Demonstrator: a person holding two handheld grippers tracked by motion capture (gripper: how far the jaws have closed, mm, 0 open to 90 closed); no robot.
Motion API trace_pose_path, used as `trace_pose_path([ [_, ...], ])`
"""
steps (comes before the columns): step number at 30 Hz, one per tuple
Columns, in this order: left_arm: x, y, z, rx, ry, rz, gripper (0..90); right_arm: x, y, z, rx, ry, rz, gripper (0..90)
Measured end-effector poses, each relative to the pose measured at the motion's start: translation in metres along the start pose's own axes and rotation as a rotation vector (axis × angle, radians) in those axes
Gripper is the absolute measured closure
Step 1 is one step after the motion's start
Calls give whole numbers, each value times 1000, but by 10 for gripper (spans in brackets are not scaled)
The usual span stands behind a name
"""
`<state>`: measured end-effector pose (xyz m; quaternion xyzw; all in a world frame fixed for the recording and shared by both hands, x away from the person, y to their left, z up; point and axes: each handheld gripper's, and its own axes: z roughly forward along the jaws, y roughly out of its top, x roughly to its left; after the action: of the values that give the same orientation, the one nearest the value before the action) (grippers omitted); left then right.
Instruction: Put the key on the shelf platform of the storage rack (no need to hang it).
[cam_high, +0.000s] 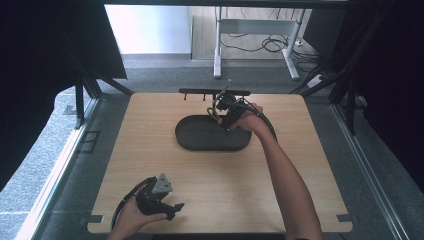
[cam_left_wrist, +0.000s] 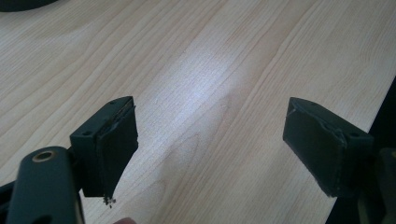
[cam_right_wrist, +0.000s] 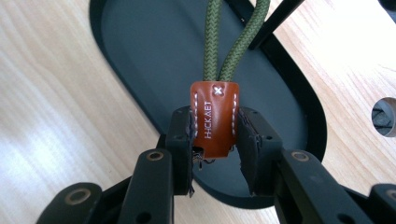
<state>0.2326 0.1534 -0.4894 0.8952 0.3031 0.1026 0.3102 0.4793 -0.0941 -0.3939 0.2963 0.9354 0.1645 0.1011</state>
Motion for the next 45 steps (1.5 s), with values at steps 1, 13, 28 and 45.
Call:
trace_pose_path([
  [1, 0, 0, 0, 0, -1, 0, 185, -1, 0, 2, -3, -2, 1, 679],
  [13, -2, 0, 3, 6, -7, 4, 185, -1, -7, 21, -13, -4, 12, 676],
  [28, -2, 0, 3, 8, -6, 0, 185, -2, -17, 38, -5, -6, 4, 672],
  [45, -2, 0, 4, 9, -6, 2, 185, 3, -27, 55, 17, -1, 0, 613],
])
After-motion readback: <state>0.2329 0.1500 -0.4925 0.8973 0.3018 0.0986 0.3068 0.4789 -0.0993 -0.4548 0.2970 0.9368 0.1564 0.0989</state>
